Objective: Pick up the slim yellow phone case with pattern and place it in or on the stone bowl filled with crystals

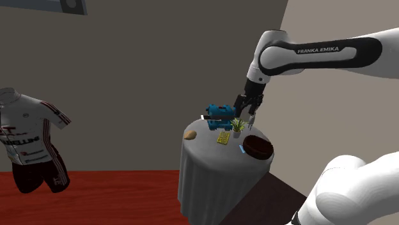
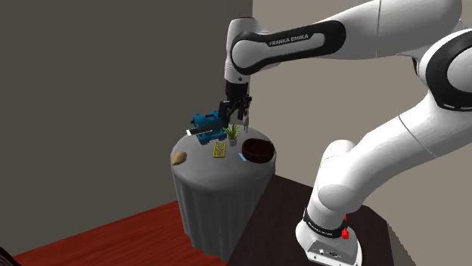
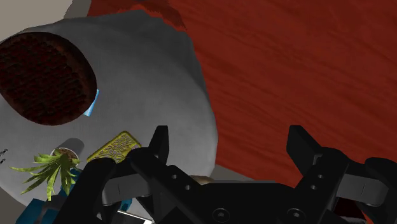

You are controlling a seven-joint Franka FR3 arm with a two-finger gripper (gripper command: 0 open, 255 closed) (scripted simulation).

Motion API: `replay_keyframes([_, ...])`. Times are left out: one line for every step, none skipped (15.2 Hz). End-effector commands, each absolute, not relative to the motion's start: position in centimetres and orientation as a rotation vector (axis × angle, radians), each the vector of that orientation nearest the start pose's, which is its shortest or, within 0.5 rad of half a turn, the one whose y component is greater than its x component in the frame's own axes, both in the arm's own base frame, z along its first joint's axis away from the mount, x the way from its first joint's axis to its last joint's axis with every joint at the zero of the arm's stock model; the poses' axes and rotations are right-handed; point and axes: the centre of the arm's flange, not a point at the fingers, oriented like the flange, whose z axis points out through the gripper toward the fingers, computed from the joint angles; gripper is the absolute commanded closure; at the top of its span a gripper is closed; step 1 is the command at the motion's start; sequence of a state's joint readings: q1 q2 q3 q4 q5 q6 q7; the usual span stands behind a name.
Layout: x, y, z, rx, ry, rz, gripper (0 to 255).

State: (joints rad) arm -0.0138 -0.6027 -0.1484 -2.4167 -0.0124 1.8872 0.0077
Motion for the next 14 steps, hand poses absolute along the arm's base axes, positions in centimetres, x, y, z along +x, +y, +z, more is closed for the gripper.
replay_keyframes([38.2, -8.4, 50.7, -3.066, 0.215, -0.116, 0])
replay_keyframes([38.8, -9.2, 49.8, -3.067, 0.213, -0.117, 0])
replay_keyframes([39.4, -10.0, 49.0, -3.067, 0.21, -0.119, 0])
replay_keyframes([40.1, -10.7, 48.1, -3.068, 0.208, -0.12, 0])
replay_keyframes([40.7, -11.5, 47.3, -3.069, 0.206, -0.121, 0])
replay_keyframes([41.4, -12.2, 46.4, -3.069, 0.204, -0.122, 0])
replay_keyframes([42.0, -13.0, 45.6, -3.07, 0.202, -0.123, 0])
replay_keyframes([42.7, -13.7, 44.7, -3.071, 0.2, -0.125, 0])
replay_keyframes([43.3, -14.5, 43.8, -3.071, 0.197, -0.126, 0])
replay_keyframes([44.0, -15.2, 43.0, -3.072, 0.195, -0.127, 0])
replay_keyframes([44.6, -16.0, 42.1, -3.073, 0.193, -0.128, 0])
replay_keyframes([45.3, -16.7, 41.3, -3.073, 0.191, -0.129, 0])
replay_keyframes([45.9, -17.5, 40.4, -3.074, 0.189, -0.13, 0])
replay_keyframes([46.6, -18.2, 39.6, -3.075, 0.187, -0.132, 0])
